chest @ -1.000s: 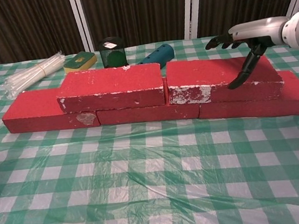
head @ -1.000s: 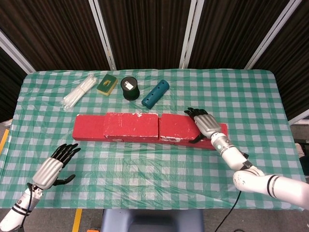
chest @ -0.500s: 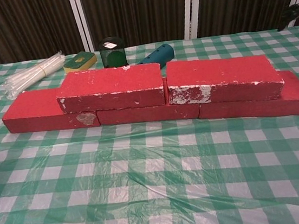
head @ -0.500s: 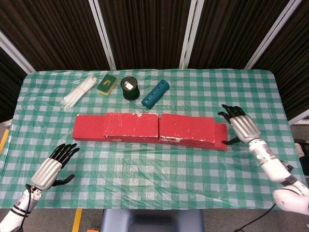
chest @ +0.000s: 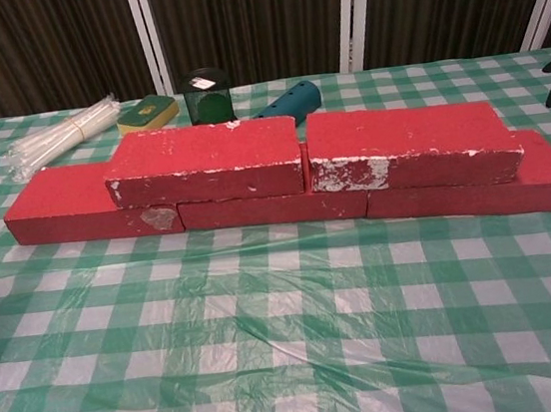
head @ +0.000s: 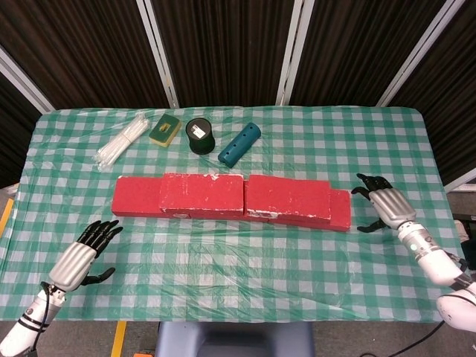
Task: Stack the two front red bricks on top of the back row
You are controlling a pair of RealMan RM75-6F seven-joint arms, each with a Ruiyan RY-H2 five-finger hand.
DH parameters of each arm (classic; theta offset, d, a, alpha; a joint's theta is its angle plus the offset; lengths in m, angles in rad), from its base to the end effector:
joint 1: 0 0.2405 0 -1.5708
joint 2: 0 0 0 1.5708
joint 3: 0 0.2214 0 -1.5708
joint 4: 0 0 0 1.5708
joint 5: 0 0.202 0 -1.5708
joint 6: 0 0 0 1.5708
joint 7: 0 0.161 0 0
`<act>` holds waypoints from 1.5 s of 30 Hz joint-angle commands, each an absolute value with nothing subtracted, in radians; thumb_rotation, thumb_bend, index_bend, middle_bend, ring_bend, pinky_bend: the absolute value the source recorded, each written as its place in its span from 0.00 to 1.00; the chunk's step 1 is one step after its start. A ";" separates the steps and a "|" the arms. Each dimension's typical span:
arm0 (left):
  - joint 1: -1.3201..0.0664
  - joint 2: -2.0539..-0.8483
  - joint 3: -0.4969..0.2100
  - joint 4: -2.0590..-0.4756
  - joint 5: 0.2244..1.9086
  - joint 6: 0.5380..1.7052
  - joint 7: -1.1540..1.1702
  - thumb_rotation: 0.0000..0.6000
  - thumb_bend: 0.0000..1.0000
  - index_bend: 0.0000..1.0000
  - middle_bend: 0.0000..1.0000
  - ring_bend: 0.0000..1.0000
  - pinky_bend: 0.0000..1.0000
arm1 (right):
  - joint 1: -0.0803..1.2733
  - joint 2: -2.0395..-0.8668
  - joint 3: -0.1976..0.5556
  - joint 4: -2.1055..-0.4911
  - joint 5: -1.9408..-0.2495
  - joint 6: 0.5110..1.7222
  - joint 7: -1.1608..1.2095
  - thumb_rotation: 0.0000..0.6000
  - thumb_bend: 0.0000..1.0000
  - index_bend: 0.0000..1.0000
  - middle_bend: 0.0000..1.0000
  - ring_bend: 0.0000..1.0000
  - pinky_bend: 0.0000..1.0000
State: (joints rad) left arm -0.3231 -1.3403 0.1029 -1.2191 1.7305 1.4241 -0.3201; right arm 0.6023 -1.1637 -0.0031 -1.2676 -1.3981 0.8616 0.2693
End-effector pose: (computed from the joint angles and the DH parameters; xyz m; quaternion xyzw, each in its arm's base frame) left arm -0.2627 0.2290 0.0742 -0.7177 -0.3708 -0.4348 0.3978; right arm -0.2780 -0.3361 0.1089 0.7229 -0.4275 0.2713 0.4701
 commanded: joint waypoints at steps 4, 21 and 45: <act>-0.324 -1.340 0.105 -1.217 1.731 1.421 -0.323 1.00 0.29 0.00 0.00 0.00 0.00 | 0.624 -1.197 0.013 -1.281 -1.392 0.828 0.229 1.00 0.09 0.34 0.00 0.00 0.00; -0.321 -1.331 0.104 -1.225 1.726 1.420 -0.324 1.00 0.29 0.00 0.00 0.00 0.00 | 0.654 -1.240 0.047 -1.302 -1.368 0.779 0.203 1.00 0.09 0.32 0.00 0.00 0.00; -0.256 -1.310 0.070 -1.282 1.715 1.542 -0.183 1.00 0.30 0.00 0.00 0.00 0.00 | 0.154 -1.226 -0.066 -1.442 -1.594 1.623 -0.031 1.00 0.09 0.00 0.00 0.00 0.00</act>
State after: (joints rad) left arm -0.2723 -1.3130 0.0807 -1.2697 1.7223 1.5214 -0.2156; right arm 0.3591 -1.1889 -0.0079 -1.4058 -1.4931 1.3448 0.1280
